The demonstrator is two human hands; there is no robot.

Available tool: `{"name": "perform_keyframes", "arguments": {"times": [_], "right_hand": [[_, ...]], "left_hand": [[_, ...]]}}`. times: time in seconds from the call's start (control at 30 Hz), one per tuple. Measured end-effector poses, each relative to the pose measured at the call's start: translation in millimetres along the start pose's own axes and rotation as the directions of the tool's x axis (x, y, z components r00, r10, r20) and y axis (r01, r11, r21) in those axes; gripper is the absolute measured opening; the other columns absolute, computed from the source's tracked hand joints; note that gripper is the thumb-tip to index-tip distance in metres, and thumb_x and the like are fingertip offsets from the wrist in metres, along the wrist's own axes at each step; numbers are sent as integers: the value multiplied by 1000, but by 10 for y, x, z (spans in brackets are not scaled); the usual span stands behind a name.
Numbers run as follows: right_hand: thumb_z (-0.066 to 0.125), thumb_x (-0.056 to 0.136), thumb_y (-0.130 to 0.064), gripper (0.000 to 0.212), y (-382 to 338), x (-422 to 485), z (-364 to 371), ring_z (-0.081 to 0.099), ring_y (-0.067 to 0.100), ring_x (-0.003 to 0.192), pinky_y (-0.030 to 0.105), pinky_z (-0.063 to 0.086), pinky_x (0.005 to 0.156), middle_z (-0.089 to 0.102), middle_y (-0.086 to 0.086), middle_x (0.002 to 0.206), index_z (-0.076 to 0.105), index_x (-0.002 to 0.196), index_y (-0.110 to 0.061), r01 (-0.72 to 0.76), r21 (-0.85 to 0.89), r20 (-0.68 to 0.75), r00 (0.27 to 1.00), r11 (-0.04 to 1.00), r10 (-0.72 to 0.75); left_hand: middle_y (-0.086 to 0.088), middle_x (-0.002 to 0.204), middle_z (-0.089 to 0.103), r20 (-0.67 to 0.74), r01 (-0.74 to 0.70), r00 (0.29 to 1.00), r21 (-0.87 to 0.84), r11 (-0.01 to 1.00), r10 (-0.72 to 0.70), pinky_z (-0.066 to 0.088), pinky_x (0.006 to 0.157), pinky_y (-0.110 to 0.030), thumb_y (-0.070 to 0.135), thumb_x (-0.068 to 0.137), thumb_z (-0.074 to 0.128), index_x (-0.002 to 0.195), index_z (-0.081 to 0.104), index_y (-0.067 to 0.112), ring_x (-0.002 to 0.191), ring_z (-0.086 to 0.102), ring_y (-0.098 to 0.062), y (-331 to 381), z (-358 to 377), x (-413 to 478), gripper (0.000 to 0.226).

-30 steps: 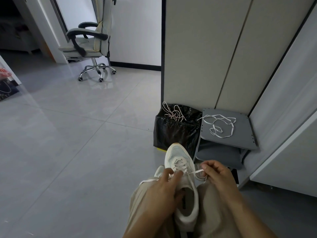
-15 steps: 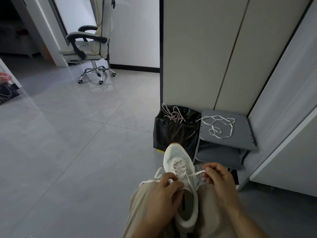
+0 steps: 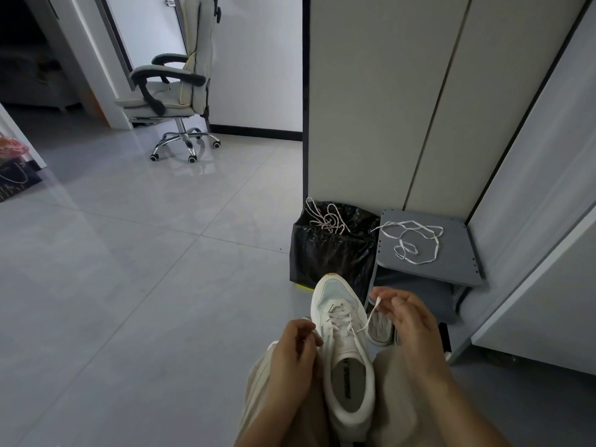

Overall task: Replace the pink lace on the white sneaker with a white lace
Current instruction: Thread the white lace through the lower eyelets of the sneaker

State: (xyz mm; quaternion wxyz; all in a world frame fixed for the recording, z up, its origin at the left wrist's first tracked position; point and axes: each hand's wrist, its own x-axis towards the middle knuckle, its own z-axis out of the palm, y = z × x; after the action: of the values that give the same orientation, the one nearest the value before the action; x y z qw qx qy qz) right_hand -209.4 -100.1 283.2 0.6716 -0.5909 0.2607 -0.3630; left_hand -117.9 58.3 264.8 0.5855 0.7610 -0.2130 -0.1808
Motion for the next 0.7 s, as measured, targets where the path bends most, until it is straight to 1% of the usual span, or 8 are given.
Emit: {"name": "perform_keyframes", "arguments": {"times": [0.13,0.2,0.27,0.37,0.43,0.53,0.6,0.7], "right_hand": [[39,93,1,27,-124,65,60,63,29,104,34,52,92,69,12,102,64,87,-5,-13,82,20,1000,997,11],[40,93,1,25,-181,110,70,64,28,100,37,52,90,70,9,96,63,85,-5,-15,118,-6,1000,993,16],[41,93,0,27,-248,157,62,66,24,93,37,52,87,71,3,87,64,81,-9,-7,151,-35,999,988,12],[39,94,-2,39,-353,215,51,68,19,82,27,56,78,70,1,78,68,72,-16,-18,221,-38,999,975,27],[39,94,-4,32,-392,233,67,68,17,72,25,56,69,68,2,72,65,76,-10,-52,268,-5,998,962,55],[55,86,-20,20,-399,205,117,62,18,63,26,54,62,63,9,69,61,80,-3,-128,277,163,983,952,85],[56,81,-27,29,-390,155,163,57,19,61,24,50,58,59,12,67,59,80,1,-176,240,326,941,955,91],[51,85,-35,36,-429,113,227,52,18,61,24,46,59,55,9,64,58,77,-1,-137,128,495,867,982,56]], "left_hand": [[-2,78,65,2,-4,1000,-43,999,4,45,49,-19,-5,91,45,93,53,15,46,52,-6,28,10,-6,22],[-1,83,64,-34,8,999,-78,997,-11,43,47,-19,-7,90,43,93,51,17,45,51,-5,40,5,7,26],[3,92,63,-31,18,999,-48,999,-20,43,46,-18,-6,90,44,98,48,22,48,51,-3,27,10,35,29],[11,100,61,49,26,998,57,998,-29,43,51,-18,1,91,47,111,42,25,52,53,0,-22,55,73,32],[9,102,60,65,39,997,82,996,-44,42,52,-18,2,91,46,114,42,24,51,52,0,-32,73,86,32],[7,107,59,55,62,997,20,998,-63,44,51,-20,1,91,47,114,46,24,50,51,-1,71,52,116,33],[12,116,56,124,-44,992,31,999,40,45,56,-15,1,89,52,119,42,30,56,52,0,188,44,172,43],[19,119,51,310,-253,924,59,966,223,46,66,-13,5,88,59,130,41,27,66,52,-1,454,74,322,52]]}}
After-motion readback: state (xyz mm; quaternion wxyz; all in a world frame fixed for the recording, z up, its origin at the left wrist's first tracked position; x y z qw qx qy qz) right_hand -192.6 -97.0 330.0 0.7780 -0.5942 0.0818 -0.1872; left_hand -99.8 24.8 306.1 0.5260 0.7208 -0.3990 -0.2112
